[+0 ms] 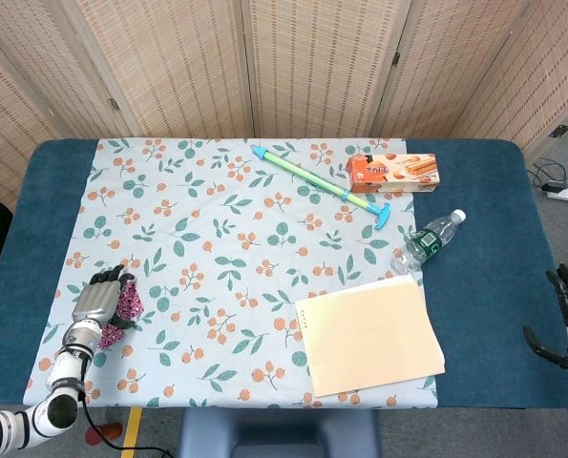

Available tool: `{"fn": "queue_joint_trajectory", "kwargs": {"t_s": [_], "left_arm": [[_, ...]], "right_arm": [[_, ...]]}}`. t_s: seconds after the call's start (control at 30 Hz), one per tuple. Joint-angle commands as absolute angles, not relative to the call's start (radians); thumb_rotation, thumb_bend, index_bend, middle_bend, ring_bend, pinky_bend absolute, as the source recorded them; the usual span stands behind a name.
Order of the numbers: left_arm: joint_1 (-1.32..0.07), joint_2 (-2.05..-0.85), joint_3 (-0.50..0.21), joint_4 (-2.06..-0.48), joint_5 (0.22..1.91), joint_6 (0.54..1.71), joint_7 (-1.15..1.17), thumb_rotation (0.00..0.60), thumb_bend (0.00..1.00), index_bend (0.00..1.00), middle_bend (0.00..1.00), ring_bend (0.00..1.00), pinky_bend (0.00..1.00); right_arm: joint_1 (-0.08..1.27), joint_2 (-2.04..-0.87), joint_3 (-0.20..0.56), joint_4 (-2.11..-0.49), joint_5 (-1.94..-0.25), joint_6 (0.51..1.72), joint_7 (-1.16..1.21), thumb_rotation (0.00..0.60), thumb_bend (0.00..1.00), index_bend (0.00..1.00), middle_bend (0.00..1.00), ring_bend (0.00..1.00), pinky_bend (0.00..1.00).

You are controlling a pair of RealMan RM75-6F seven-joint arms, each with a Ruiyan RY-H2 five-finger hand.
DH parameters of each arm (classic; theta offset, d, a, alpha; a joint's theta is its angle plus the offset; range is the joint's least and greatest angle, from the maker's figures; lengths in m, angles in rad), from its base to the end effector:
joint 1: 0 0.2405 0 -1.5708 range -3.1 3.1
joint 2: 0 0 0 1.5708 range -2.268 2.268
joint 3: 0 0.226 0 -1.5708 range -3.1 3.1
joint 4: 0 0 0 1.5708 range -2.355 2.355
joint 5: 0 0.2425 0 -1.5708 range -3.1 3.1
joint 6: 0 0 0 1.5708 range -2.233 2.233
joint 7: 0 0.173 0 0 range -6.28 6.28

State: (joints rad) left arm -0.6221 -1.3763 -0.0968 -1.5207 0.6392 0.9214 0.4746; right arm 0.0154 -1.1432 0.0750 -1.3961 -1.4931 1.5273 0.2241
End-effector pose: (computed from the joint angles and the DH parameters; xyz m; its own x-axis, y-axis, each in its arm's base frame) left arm -0.2673 0.3329 -0.0165 0.3824 0.4829 0.7878 0.8713 0.0954 -0.4814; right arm -0.3497 -0.1955 0.1482 0.3654 0.0555 0.9292 -0.9299 0.0670 0.3616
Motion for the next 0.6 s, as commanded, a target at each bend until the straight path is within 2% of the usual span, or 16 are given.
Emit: {"fn": "queue_joint_trajectory", "kwargs": {"t_s": [0.03, 0.27, 0.6], "left_arm": [[-0.628, -1.38, -0.095, -1.514, 0.632, 0.92, 0.478, 0.6, 0.22, 0.18, 0.0, 0.0, 0.0], [-0.631, -1.38, -0.085, -1.513, 0.612, 0.915, 0.476, 0.6, 0.22, 0.18, 0.0, 0.0, 0.0], [-0.638, -1.381, -0.079, -1.514, 0.569, 0.912, 0.475, 0.6, 0.22, 0.13, 0.0, 0.0, 0.0]], "right_arm": [[0.015, -1.143, 0.075, -1.396, -1.492, 1.526, 0.224, 0.5, 0.36, 0.0, 0.0, 0.0, 0.0], [0.015, -1.144, 0.074, -1.395, -1.488, 1.521, 0.224, 0.502, 0.36, 0.0, 0.0, 0.0, 0.0], [0.015, -1.143, 0.073, -1.396, -1.49, 1.521, 0.224, 0.5, 0.36, 0.0, 0.0, 0.0, 0.0]]}}
